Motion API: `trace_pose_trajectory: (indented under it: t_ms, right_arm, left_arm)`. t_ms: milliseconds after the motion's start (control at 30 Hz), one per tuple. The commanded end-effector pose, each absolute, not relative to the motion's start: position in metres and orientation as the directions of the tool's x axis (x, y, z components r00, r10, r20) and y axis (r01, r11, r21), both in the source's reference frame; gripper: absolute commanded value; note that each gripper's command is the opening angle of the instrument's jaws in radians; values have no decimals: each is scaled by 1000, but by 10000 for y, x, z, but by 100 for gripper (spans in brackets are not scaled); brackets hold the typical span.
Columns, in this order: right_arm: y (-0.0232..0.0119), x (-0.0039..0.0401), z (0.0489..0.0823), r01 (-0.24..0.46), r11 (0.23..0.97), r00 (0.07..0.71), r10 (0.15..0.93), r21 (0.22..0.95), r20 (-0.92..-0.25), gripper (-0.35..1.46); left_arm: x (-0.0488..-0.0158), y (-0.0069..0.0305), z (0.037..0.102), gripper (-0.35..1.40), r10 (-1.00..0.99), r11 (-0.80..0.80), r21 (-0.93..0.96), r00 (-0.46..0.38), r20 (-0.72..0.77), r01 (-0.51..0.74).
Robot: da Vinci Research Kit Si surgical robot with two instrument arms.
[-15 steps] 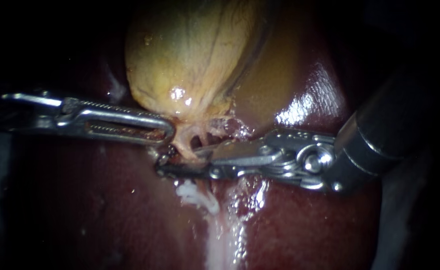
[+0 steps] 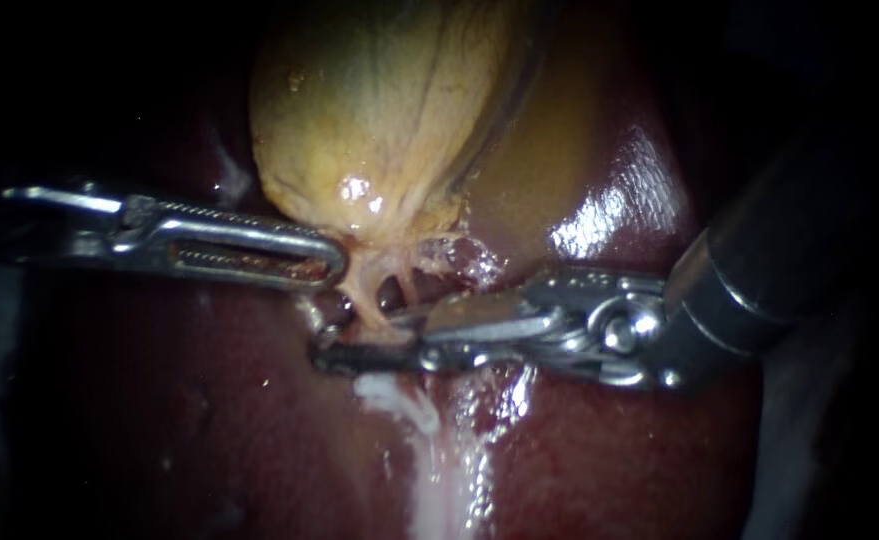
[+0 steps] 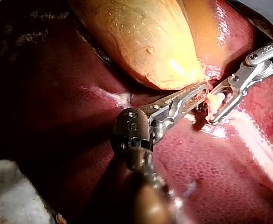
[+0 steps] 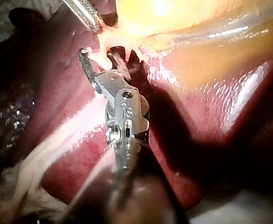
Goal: Going back third clip left tube
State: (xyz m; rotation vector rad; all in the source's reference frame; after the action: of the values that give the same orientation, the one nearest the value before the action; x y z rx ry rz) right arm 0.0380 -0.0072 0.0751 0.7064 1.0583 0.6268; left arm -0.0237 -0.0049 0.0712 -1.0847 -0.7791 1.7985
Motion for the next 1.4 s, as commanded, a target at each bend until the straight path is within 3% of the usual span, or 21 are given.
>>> trace_pose_trajectory:
  t_ms: [33, 400, 600, 800, 1067, 1400]
  right_arm:
    - [-72, 378, 751, -118, 629, 362, 748, 768, -557, 49]
    - [-71, 361, 747, -100, 650, 368, 728, 753, -579, 49]
    - [-71, 332, 732, -65, 665, 378, 706, 744, -598, 49]
    - [-58, 290, 706, -5, 720, 388, 641, 694, -662, 49]
    - [-33, 244, 683, 22, 780, 388, 569, 625, -724, 49]
    - [-27, 231, 675, 33, 790, 389, 554, 612, -736, 49]
  left_arm:
    - [-236, -49, 712, -35, 902, -424, -832, -241, -357, -357]
    - [-235, -49, 712, -35, 902, -425, -832, -241, -357, -356]
    - [-234, -49, 712, -35, 902, -425, -832, -241, -357, -356]
    - [-233, -48, 714, -35, 902, -425, -833, -242, -357, -355]
    - [-233, -48, 715, -35, 902, -425, -831, -240, -358, -358]
    - [-237, -46, 724, -35, 902, -426, -830, -239, -360, -360]
